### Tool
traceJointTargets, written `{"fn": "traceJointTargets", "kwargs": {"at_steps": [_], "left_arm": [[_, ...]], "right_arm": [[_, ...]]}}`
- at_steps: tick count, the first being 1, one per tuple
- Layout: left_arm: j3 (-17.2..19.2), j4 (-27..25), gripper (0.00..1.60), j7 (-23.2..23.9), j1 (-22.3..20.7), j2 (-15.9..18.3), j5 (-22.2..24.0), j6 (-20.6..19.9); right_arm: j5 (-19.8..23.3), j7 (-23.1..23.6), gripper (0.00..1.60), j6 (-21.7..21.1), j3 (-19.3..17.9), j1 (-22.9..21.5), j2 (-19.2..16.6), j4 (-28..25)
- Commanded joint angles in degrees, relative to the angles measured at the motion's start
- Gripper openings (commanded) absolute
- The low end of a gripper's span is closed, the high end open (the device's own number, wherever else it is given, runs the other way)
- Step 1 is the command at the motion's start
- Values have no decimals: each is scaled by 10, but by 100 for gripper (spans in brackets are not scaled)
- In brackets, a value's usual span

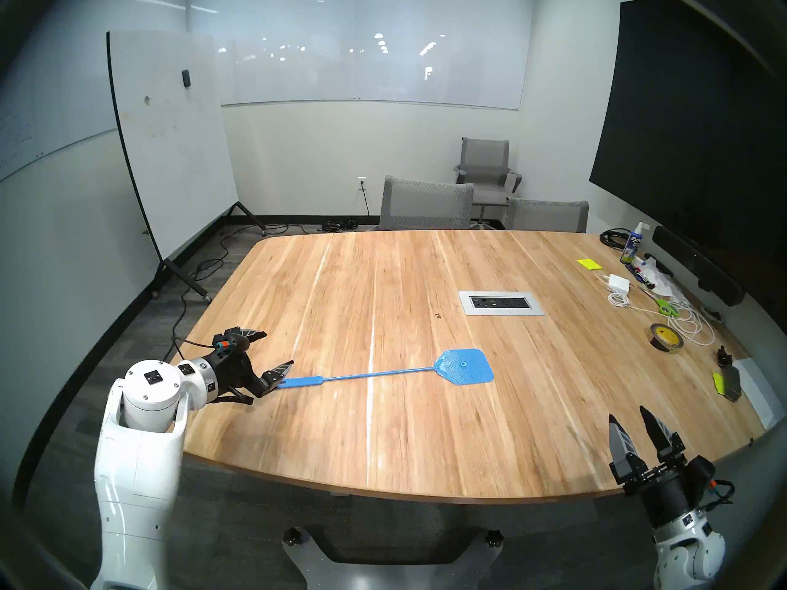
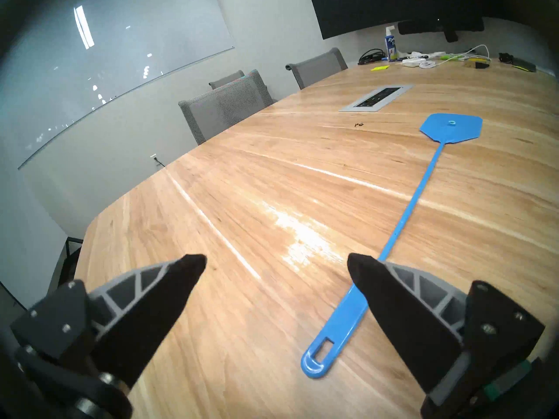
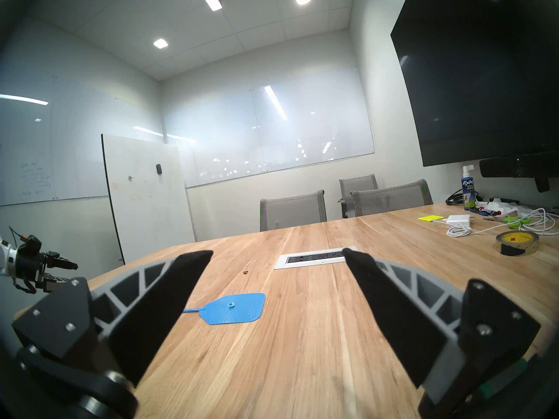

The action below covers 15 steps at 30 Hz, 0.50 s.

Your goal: Swat a bug on table

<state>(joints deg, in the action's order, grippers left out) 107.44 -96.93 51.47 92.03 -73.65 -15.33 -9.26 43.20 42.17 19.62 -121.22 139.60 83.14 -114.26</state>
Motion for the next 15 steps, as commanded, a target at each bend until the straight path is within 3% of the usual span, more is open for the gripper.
{"fn": "traceJointTargets", "kwargs": {"at_steps": [1,15], "left_arm": [[-15,-4,160,12,-30,14,-7,-16],[-53,-15,160,84,-47,50,-37,-64]], "right_arm": [[0,0,160,0,0,-1,0,-8],[0,0,160,0,0,-1,0,-8]]}}
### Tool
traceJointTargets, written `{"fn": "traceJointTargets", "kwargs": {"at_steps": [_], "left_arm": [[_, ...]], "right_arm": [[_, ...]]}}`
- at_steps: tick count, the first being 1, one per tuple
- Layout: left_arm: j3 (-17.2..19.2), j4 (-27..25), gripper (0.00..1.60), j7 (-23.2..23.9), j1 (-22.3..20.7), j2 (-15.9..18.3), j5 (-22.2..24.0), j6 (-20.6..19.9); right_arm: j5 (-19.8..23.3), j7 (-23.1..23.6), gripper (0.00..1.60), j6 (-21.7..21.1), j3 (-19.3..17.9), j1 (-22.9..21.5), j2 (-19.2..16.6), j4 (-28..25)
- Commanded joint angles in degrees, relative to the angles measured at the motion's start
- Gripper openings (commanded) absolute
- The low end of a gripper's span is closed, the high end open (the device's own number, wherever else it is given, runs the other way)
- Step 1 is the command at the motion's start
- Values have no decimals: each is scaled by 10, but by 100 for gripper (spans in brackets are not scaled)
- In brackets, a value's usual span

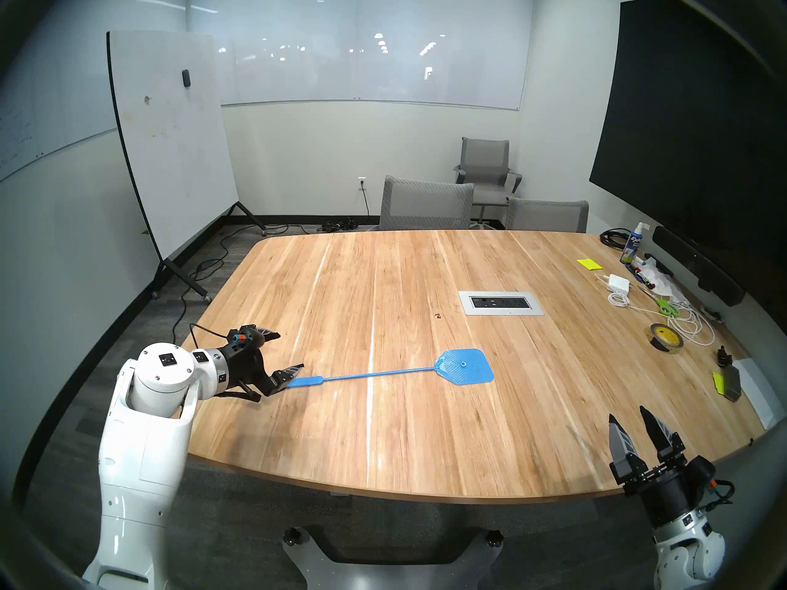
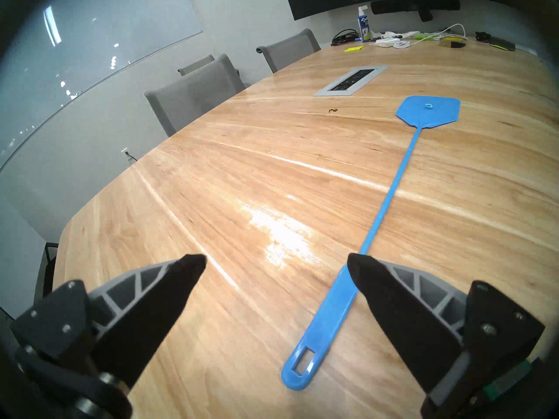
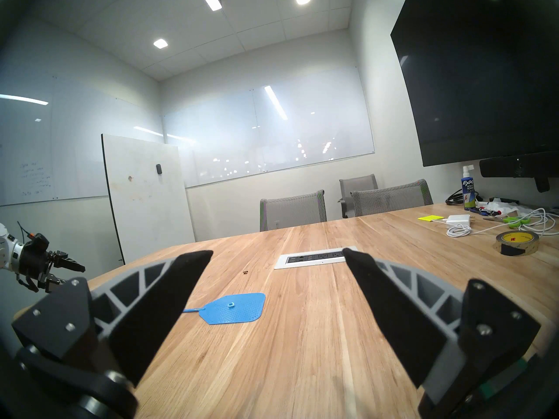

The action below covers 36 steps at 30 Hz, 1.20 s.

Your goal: Swat a bug on table

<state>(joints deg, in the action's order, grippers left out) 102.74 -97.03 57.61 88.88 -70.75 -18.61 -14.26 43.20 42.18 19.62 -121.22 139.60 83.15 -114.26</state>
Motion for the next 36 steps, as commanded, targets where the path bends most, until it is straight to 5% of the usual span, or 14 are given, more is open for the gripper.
{"fn": "traceJointTargets", "kwargs": {"at_steps": [1,12,36], "left_arm": [[-7,-13,160,26,-17,23,-6,-15],[-23,-5,160,78,-28,46,-19,-34],[-81,83,160,101,-93,33,-43,-46]], "right_arm": [[0,0,160,0,0,-1,0,-8],[0,0,160,0,0,-1,0,-8],[0,0,160,0,0,-1,0,-8]]}}
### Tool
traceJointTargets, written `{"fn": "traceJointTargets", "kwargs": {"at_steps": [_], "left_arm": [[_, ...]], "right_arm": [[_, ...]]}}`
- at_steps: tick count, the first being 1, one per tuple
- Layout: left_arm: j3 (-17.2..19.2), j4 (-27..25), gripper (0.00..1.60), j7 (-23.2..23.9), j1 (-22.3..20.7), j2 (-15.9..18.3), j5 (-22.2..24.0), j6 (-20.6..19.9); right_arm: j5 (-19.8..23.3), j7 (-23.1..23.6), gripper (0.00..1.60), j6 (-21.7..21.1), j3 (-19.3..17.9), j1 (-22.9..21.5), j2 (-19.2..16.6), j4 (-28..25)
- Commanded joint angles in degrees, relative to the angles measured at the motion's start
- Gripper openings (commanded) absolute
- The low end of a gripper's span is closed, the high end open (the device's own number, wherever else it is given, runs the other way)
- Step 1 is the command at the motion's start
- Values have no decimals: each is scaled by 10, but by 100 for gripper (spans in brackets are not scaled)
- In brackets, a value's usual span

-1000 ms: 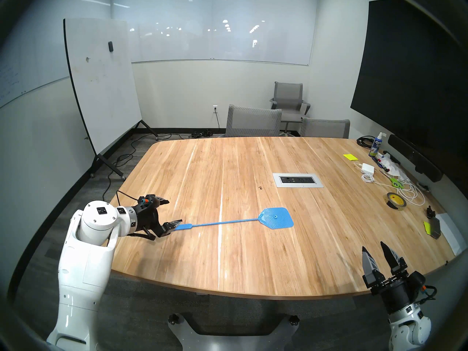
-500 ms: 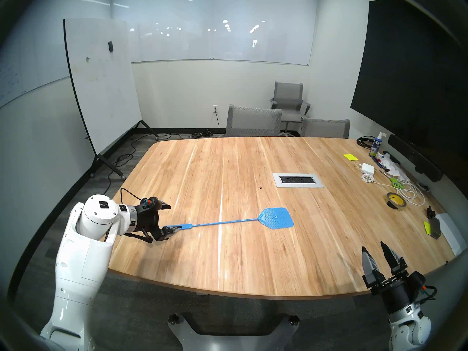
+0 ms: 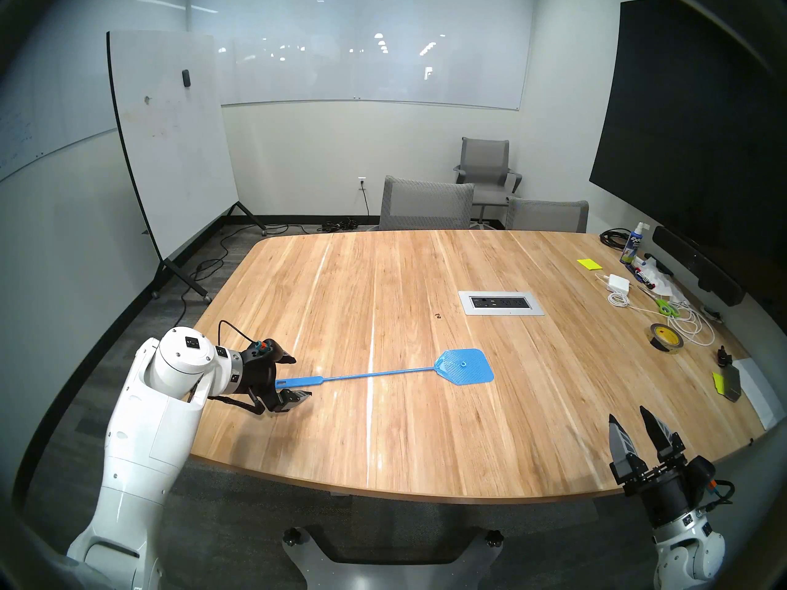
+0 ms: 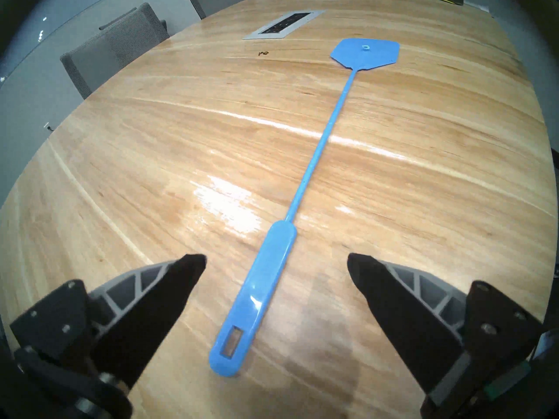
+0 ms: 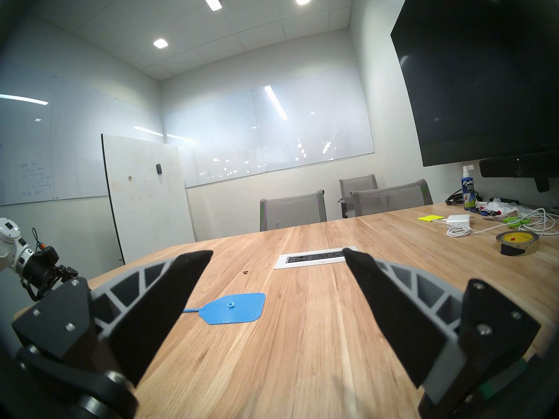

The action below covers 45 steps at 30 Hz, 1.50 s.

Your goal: Swat a bug on table

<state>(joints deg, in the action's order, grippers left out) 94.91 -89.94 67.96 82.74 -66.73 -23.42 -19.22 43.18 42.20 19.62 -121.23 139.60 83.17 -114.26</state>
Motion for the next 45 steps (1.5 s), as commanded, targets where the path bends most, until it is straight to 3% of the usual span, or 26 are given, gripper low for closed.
{"fn": "traceJointTargets", "kwargs": {"at_steps": [1,45], "left_arm": [[-4,14,160,-1,-33,-7,6,3],[-24,92,160,-2,-63,-19,2,18]], "right_arm": [[0,0,160,0,1,-1,0,-8],[0,0,160,-1,0,-1,0,-9]]}}
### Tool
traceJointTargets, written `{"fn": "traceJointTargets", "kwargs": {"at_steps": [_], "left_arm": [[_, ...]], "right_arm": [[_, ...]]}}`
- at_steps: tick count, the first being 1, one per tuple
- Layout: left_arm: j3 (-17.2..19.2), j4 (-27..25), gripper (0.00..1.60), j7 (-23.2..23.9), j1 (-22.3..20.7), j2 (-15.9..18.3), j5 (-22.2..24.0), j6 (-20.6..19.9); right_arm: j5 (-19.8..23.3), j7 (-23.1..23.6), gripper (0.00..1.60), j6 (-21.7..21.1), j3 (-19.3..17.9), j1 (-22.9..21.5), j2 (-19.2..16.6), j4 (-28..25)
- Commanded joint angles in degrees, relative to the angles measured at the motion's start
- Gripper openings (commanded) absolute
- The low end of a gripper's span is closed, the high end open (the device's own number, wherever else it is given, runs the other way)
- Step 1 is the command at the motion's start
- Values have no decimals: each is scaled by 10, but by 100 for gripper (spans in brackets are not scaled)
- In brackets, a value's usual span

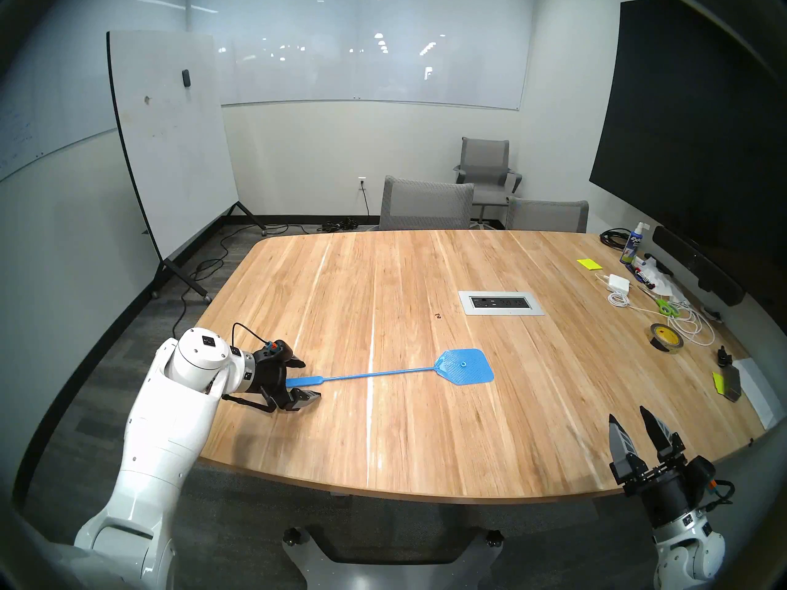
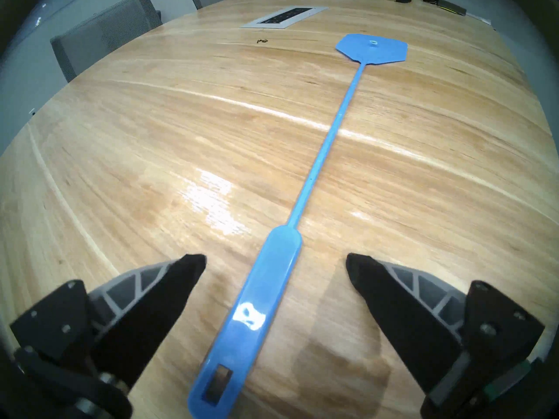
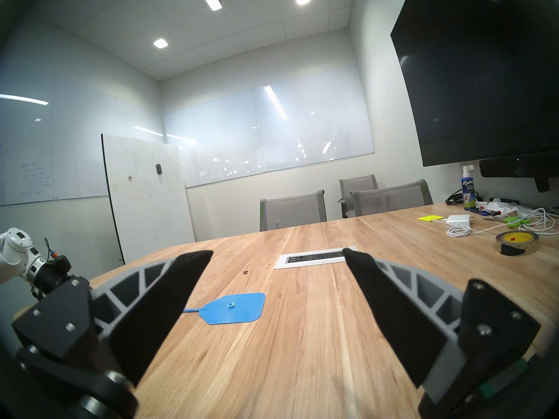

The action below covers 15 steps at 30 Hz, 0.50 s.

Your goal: Swat a bug on table

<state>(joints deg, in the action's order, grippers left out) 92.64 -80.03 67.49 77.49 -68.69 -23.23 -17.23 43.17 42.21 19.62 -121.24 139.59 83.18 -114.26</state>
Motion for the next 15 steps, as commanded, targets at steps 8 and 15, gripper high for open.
{"fn": "traceJointTargets", "kwargs": {"at_steps": [8,15], "left_arm": [[-5,-1,160,0,-11,1,0,1],[-6,2,160,-2,-12,-1,3,5]], "right_arm": [[0,0,160,-1,1,-1,0,-9],[0,0,160,-1,1,-1,0,-9]]}}
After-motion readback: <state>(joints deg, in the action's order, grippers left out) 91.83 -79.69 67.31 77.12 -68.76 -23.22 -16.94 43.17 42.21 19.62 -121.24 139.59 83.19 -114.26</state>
